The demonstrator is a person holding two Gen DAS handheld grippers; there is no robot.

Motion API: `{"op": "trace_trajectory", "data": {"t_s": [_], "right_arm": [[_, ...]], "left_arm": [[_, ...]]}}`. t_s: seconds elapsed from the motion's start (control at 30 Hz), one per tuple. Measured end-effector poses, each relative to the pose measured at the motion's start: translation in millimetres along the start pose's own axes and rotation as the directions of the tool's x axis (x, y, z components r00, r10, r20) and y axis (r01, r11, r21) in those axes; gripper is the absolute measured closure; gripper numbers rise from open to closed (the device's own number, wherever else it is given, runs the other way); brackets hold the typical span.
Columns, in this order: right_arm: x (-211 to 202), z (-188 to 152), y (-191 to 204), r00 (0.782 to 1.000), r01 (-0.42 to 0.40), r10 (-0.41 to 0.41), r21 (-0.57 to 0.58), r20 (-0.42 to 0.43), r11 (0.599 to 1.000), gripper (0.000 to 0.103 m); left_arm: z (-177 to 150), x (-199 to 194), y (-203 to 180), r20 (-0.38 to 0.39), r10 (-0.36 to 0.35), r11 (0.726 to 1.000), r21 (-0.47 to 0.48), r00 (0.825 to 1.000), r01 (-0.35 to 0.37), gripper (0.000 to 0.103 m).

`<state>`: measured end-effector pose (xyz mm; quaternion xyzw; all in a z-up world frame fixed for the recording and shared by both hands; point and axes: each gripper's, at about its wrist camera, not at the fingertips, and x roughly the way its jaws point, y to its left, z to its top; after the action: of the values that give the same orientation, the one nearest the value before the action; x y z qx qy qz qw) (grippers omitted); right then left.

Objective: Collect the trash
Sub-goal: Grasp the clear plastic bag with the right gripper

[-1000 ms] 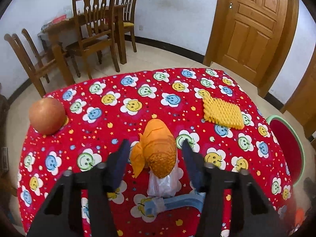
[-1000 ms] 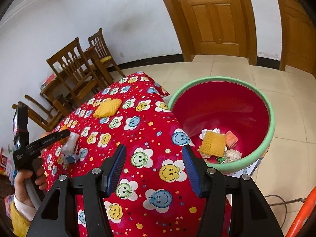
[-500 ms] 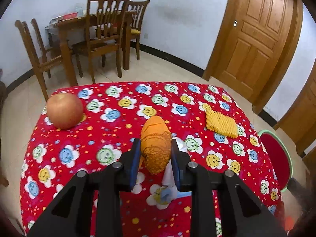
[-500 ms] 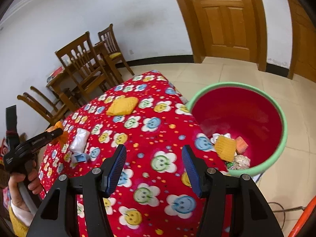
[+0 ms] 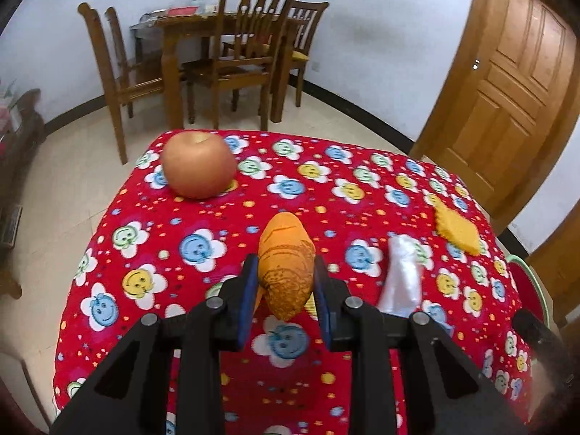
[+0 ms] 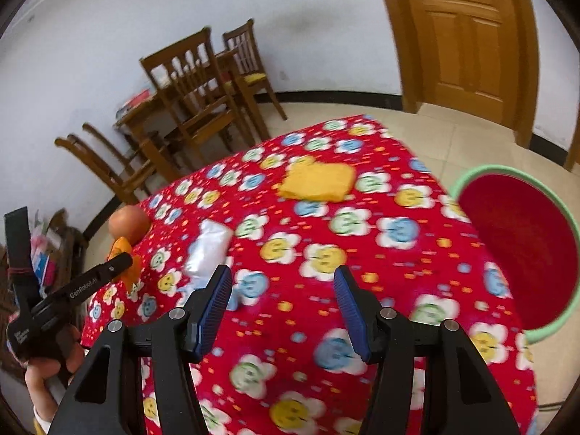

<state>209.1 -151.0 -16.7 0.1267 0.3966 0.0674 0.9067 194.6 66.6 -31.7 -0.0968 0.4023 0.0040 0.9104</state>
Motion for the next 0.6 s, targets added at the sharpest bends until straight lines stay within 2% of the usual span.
{"op": "trace_trajectory", "data": {"t_s": [0.33,0.6], "right_arm": [[54,3,54,0.998,-0.025,0.021,-0.053,-0.066,0.998,0.043],[84,0,71,0.996,-0.006,-0.002,-0.081,-0.092,0.997,0.043]], "left_arm": [[-3,3,28,0.014,0.028,0.997,-0.075,1.000,-0.027,0.074],[-4,4,34,0.008,0.030,0.995,-0.097,1.000,-0.029,0.074]]}}
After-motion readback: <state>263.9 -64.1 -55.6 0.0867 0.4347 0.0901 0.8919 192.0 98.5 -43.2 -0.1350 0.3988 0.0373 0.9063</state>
